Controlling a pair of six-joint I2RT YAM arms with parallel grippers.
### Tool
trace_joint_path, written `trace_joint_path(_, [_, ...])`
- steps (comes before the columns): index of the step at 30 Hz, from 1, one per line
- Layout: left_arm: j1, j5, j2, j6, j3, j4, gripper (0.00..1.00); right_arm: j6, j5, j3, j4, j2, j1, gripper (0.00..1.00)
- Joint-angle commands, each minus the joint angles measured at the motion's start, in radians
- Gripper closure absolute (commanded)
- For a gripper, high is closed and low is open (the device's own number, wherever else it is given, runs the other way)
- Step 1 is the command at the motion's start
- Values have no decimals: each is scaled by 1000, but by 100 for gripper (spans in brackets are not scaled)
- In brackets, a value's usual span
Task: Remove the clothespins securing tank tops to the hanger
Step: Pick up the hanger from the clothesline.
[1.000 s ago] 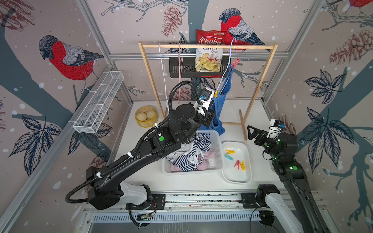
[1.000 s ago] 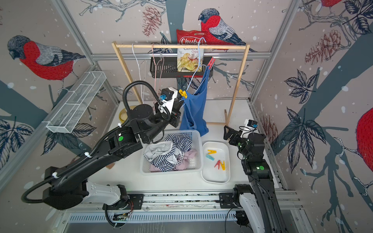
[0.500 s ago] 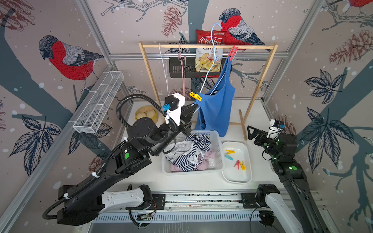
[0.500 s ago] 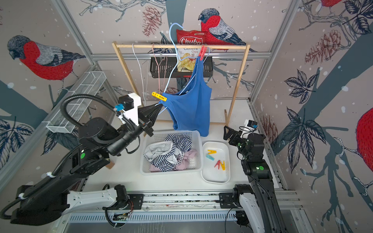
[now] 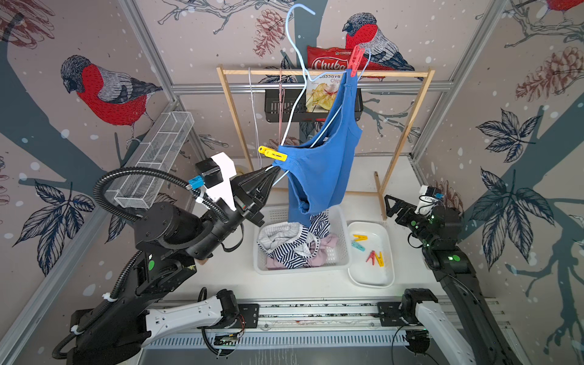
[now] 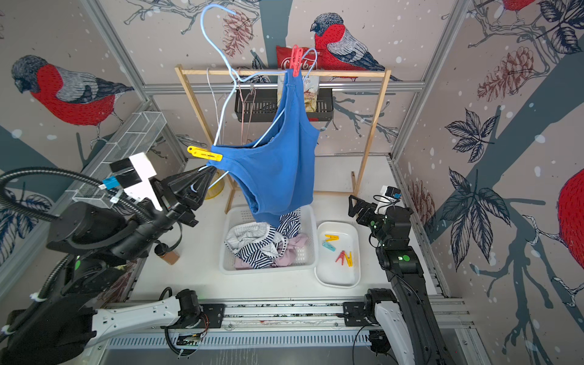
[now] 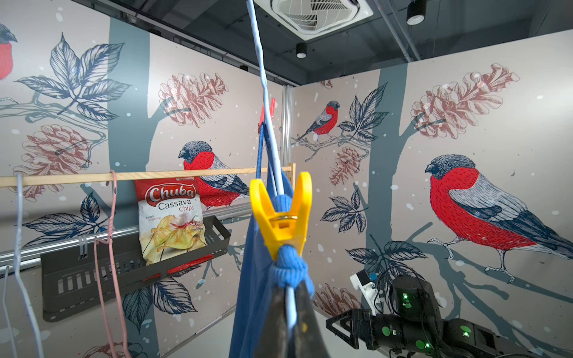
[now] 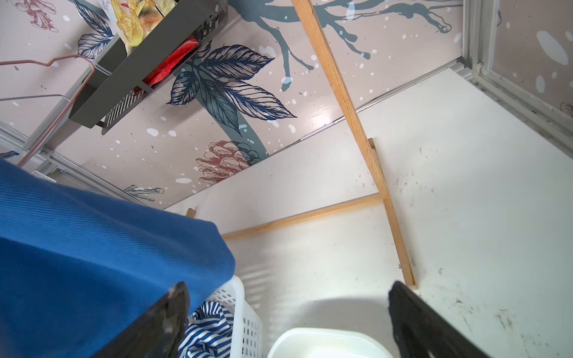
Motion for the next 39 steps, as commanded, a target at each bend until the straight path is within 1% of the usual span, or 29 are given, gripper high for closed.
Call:
trace_joint_path(1, [-1, 29, -19, 13, 22, 31, 100, 16, -29, -17, 63, 10, 1, 0])
trace_joint_path(4, [-1, 65, -56, 26, 16, 12, 100, 25, -47, -29, 79, 24, 2, 0])
trace_joint_path(9, [-1, 82, -80, 45, 33, -123, 100, 43, -60, -36, 110, 48, 18, 0])
trace_joint_path(14, [-2, 68, -120, 21, -11, -234, 100, 33, -57, -7, 121, 92, 51, 0])
trace_joint_path(17, [0, 30, -154, -10, -52, -297, 100, 20, -69, 26, 123, 120, 56, 0])
trace_joint_path(23, [-1, -26, -222, -61, -134, -369, 100, -46, -134, 136, 118, 201, 50, 0])
trace_joint_path(24, [-1, -34, -227, -61, -143, -380, 100, -51, -165, 153, 121, 214, 45, 0])
trace_joint_path(28, [-2, -67, -244, -46, -178, -416, 100, -45, -350, 194, 188, 257, -14, 0])
trace_joint_path(32, [-2, -116, -267, -25, -236, -412, 100, -51, -465, 221, 263, 274, -43, 0])
trace_joint_path(33, [-1, -112, -271, -15, -252, -404, 100, -43, -493, 221, 288, 278, -54, 0])
trace_joint_path(37, [-1, -82, -292, 23, -327, -333, 100, 36, -695, 218, 465, 304, -95, 0])
trace_joint_path(39, [-1, -74, -287, 41, -349, -315, 100, 38, -761, 238, 500, 319, -102, 0])
